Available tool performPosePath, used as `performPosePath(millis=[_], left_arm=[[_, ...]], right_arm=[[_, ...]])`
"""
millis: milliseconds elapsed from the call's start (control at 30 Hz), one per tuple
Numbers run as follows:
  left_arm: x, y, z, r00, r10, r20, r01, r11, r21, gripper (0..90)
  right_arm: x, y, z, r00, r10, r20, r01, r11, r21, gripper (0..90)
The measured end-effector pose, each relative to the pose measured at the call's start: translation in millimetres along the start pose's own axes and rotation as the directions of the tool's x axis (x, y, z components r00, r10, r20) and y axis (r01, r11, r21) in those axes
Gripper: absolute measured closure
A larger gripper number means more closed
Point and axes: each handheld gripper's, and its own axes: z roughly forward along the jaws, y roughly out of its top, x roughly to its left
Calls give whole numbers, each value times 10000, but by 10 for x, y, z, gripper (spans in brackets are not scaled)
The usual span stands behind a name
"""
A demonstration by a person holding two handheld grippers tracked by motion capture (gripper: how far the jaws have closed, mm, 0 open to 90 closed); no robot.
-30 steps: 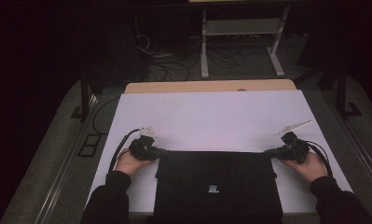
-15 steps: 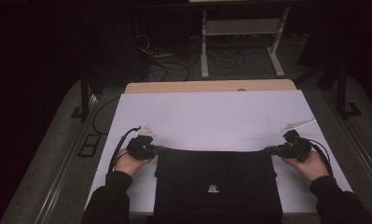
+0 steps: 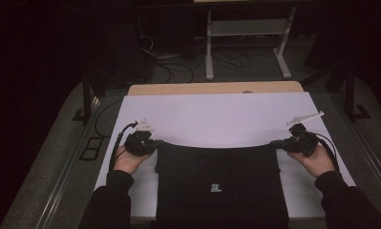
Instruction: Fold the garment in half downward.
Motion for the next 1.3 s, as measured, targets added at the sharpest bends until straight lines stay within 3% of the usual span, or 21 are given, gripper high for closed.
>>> performPosePath(millis=[600,733,833,967,1100,1300], left_arm=[[220,297,-42,9993,-95,-375,94,9999,-37,868],[270,379,-69,9986,-218,-476,213,9997,-114,868],[334,489,-81,9971,-525,-544,501,9978,-440,868],[402,563,-85,9955,-755,-580,713,9949,-712,868],[467,628,-11,9952,-671,-707,625,9959,-652,868],[555,710,73,9934,-876,-738,827,9943,-674,868]], right_arm=[[-116,388,17,9988,134,480,-133,9999,-39,861],[-125,451,3,9981,111,600,-104,9999,-107,861],[-141,554,-47,9965,167,821,-122,9984,-557,861],[-181,648,-37,9937,232,1093,-164,9979,-626,862],[-232,730,-4,9928,264,1169,-182,9973,-705,861],[-261,847,61,9887,94,1498,38,9962,-876,861]])
